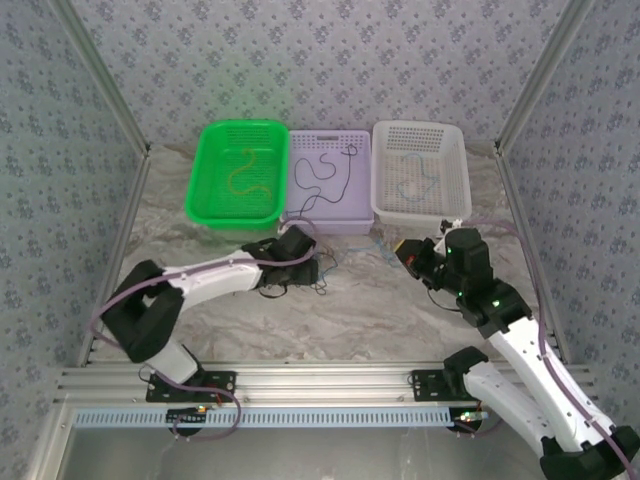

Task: Untangle the cables

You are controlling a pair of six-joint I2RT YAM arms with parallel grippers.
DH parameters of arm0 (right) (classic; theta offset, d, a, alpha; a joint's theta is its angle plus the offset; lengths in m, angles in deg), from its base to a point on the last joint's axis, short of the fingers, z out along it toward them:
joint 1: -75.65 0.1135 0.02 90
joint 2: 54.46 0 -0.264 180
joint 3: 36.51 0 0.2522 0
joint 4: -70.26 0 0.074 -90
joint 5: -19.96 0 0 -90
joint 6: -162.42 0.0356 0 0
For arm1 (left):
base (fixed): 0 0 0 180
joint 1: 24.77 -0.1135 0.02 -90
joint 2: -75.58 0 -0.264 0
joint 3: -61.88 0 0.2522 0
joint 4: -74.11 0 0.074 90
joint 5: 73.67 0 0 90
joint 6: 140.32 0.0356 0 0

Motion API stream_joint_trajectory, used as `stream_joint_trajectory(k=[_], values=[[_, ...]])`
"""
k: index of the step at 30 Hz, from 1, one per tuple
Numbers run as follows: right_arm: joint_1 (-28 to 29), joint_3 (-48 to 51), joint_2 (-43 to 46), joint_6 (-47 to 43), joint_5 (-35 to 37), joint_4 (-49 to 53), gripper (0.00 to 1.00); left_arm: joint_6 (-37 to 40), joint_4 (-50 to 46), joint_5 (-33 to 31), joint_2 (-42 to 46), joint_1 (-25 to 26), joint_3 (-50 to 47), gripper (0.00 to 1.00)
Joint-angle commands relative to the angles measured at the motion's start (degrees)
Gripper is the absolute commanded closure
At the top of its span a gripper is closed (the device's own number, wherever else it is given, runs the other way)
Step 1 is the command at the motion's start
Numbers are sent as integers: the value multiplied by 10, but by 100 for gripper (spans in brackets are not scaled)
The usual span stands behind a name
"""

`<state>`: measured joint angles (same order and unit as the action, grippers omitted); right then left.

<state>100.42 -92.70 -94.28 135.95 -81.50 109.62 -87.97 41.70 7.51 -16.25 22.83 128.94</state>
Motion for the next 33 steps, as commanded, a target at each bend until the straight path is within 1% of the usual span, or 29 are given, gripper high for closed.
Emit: stream_joint_trajectory(k=[1,2,4,6,11,12,13,17,21,24,25,27,28,29,30,31,32,33], values=[[-9,6,14,-20,-22,29,100,-9,41,1,-38,-4,11,38],[-12,6,16,-21,-21,33,100,-9,44,-1,-50,-4,12,42],[-17,5,21,-23,-23,38,100,-12,45,-19,-70,-5,15,56],[-24,3,24,-27,-26,45,100,-14,50,-39,-81,-6,12,64],[-46,-9,27,-49,-31,68,100,-13,80,-66,-90,-24,-15,89],[-52,-13,28,-53,-32,74,100,-13,88,-70,-87,-29,-23,97],[-59,-18,29,-59,-35,80,100,-13,94,-75,-82,-33,-31,100],[-88,-53,31,-89,-37,121,100,-16,93,-99,-48,-51,-61,100],[-117,-90,26,-122,-37,142,100,-19,103,-88,11,-76,-101,100],[-128,-102,19,-133,-46,140,100,-23,111,-72,53,-96,-125,100],[-130,-103,17,-135,-51,135,100,-23,116,-60,66,-105,-134,95],[-131,-102,11,-137,-65,127,100,-26,124,-44,88,-120,-146,75],[-130,-101,9,-137,-71,124,100,-26,131,-35,96,-129,-153,71],[-130,-99,9,-137,-75,122,100,-26,133,-27,100,-136,-157,70],[-131,-99,8,-138,-76,124,100,-24,135,-19,102,-144,-161,75],[-131,-98,10,-140,-77,125,100,-21,136,-12,99,-150,-163,85],[-131,-99,10,-141,-77,126,100,-20,138,-10,97,-155,-165,91],[-131,-102,10,-143,-77,129,100,-18,143,-6,93,-159,-168,95]])
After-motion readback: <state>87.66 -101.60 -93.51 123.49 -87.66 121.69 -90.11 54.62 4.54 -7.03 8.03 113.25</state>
